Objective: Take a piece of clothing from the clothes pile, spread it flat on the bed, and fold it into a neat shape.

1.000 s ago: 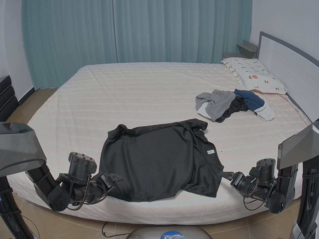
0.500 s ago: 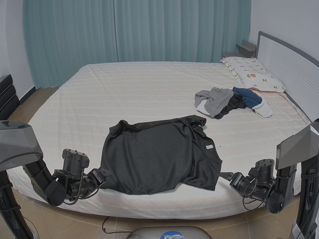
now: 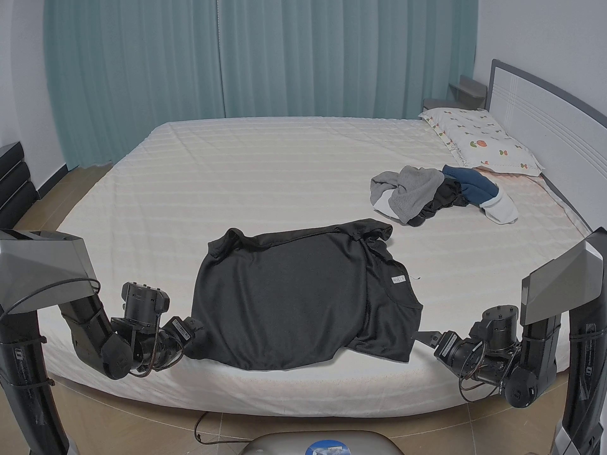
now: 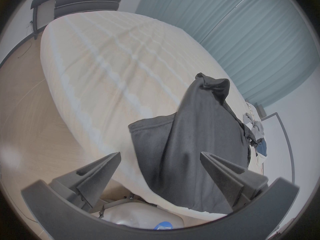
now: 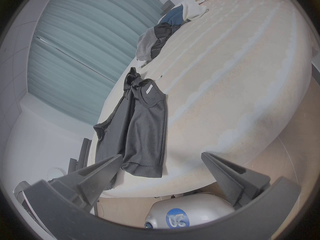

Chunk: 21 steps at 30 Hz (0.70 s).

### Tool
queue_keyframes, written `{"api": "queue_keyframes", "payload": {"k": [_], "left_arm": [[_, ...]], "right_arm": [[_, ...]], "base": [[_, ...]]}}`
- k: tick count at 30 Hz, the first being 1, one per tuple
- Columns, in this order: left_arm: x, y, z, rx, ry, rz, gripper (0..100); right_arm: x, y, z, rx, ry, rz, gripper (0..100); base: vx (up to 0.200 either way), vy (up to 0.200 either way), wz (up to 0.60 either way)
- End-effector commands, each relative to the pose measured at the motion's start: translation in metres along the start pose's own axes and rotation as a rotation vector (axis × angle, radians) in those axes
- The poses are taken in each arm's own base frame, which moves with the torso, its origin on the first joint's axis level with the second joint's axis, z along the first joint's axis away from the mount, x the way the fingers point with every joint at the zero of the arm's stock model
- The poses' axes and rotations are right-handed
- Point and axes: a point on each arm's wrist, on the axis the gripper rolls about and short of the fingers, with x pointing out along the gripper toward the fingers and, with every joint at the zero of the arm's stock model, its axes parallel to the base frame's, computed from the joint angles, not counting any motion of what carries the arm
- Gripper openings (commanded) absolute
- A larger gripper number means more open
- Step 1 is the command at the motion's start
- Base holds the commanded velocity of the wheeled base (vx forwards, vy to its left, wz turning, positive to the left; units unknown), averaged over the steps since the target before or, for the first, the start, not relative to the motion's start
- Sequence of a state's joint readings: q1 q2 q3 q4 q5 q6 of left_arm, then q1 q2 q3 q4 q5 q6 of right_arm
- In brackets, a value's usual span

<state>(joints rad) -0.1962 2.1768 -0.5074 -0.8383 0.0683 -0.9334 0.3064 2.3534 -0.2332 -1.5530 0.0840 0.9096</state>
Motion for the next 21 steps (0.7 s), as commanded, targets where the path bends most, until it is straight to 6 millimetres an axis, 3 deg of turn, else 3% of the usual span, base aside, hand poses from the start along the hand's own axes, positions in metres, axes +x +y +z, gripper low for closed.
{"api": "queue_keyframes", "payload": {"k": [1,7,8,21], "left_arm": [[0.008,0.004,0.001,-0.011,0.0,0.015,100],[0.012,0.008,0.012,-0.066,-0.054,-0.018,100],[0.012,0.008,0.011,-0.072,-0.053,-0.017,0],[0.01,0.013,0.009,-0.045,-0.086,0.042,0]], "right_arm": [[0.0,0.0,0.0,-0.001,-0.005,0.007,100],[0.0,0.001,0.0,0.001,-0.006,0.009,100],[0.0,0.001,0.001,0.0,-0.007,0.01,100],[0.001,0.002,0.002,0.0,-0.016,0.014,100]], "base": [[0.0,0.0,0.0],[0.0,0.0,0.0],[0.0,0.0,0.0],[0.0,0.0,0.0]]}}
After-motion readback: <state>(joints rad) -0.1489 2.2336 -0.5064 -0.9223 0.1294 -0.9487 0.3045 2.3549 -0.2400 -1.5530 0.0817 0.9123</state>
